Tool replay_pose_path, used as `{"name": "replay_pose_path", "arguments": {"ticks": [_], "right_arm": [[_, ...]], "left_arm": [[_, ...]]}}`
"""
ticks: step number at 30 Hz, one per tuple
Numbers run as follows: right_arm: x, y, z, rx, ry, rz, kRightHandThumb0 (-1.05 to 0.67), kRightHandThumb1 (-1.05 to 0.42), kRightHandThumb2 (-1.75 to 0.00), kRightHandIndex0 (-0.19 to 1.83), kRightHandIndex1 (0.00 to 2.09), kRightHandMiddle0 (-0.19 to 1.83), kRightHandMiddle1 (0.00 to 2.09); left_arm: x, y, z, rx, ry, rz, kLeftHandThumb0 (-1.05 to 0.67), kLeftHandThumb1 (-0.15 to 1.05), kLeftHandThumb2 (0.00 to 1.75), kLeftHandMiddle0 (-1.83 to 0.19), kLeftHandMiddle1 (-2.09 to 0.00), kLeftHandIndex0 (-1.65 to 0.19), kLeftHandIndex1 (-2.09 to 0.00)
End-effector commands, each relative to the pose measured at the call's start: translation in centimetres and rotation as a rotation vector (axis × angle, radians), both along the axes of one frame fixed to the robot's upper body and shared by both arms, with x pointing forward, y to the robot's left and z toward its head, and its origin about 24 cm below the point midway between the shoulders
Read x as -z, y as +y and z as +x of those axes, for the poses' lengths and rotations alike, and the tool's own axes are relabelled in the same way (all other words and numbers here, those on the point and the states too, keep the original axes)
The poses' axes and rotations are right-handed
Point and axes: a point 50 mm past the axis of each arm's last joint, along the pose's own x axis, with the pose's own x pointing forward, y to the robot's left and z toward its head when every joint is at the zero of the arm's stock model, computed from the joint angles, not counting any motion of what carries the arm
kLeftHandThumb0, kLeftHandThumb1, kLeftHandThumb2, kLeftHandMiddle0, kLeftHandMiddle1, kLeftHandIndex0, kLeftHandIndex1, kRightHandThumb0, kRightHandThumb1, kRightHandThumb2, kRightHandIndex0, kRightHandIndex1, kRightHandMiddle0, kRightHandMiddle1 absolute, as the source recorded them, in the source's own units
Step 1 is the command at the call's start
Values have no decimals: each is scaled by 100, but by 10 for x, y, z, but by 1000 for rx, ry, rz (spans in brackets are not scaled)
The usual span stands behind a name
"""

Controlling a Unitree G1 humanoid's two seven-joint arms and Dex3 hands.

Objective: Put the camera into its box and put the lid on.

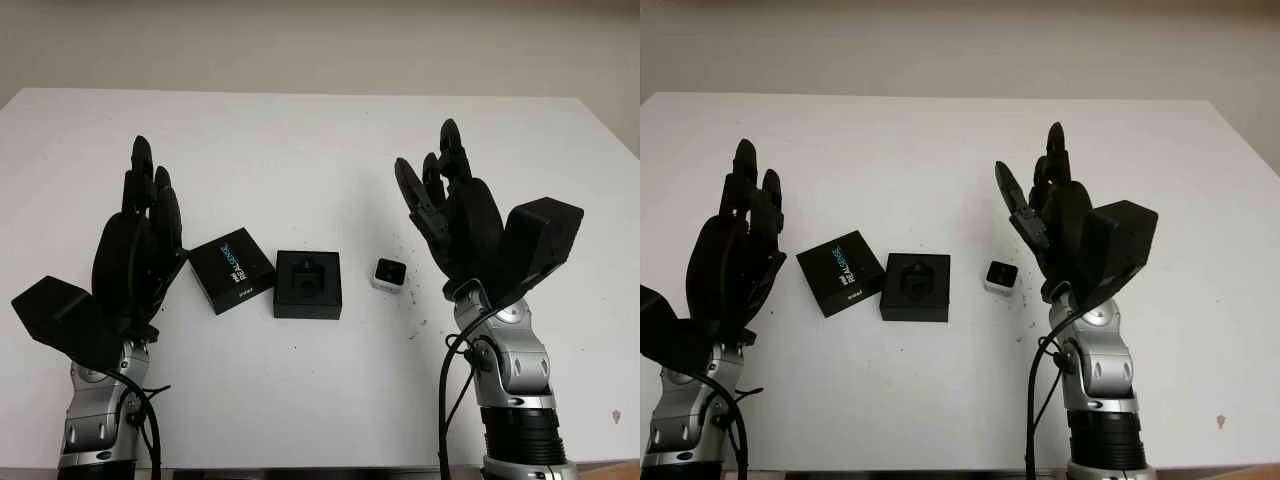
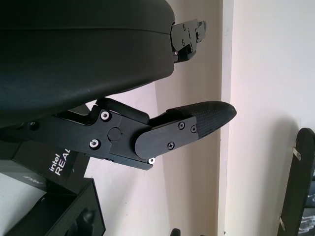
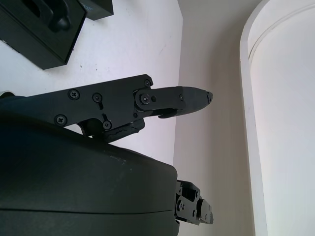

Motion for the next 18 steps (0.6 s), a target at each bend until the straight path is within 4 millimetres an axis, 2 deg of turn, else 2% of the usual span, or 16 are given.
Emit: {"name": "replay_pose_path", "arguments": {"ticks": [1,12,14,18], "right_arm": [[-5,-1,1,0,-19,-2,-49,-105,-26,-19,0,-19,1],[-4,-4,0,6,-11,11,-49,-105,-21,-18,1,-18,3],[-6,-5,0,49,-23,-36,-48,-104,-15,-13,4,-13,6],[-13,-12,-1,113,-101,-239,-48,-98,-6,4,13,0,12]], "left_arm": [[-3,-1,1,0,-19,1,-68,105,67,19,0,19,0],[-3,-4,1,0,-24,3,-67,105,67,19,0,19,0],[-3,-3,0,-1,-24,2,-67,105,67,19,0,19,0],[-3,-2,-1,-7,-25,1,-68,105,67,19,0,19,0]]}}
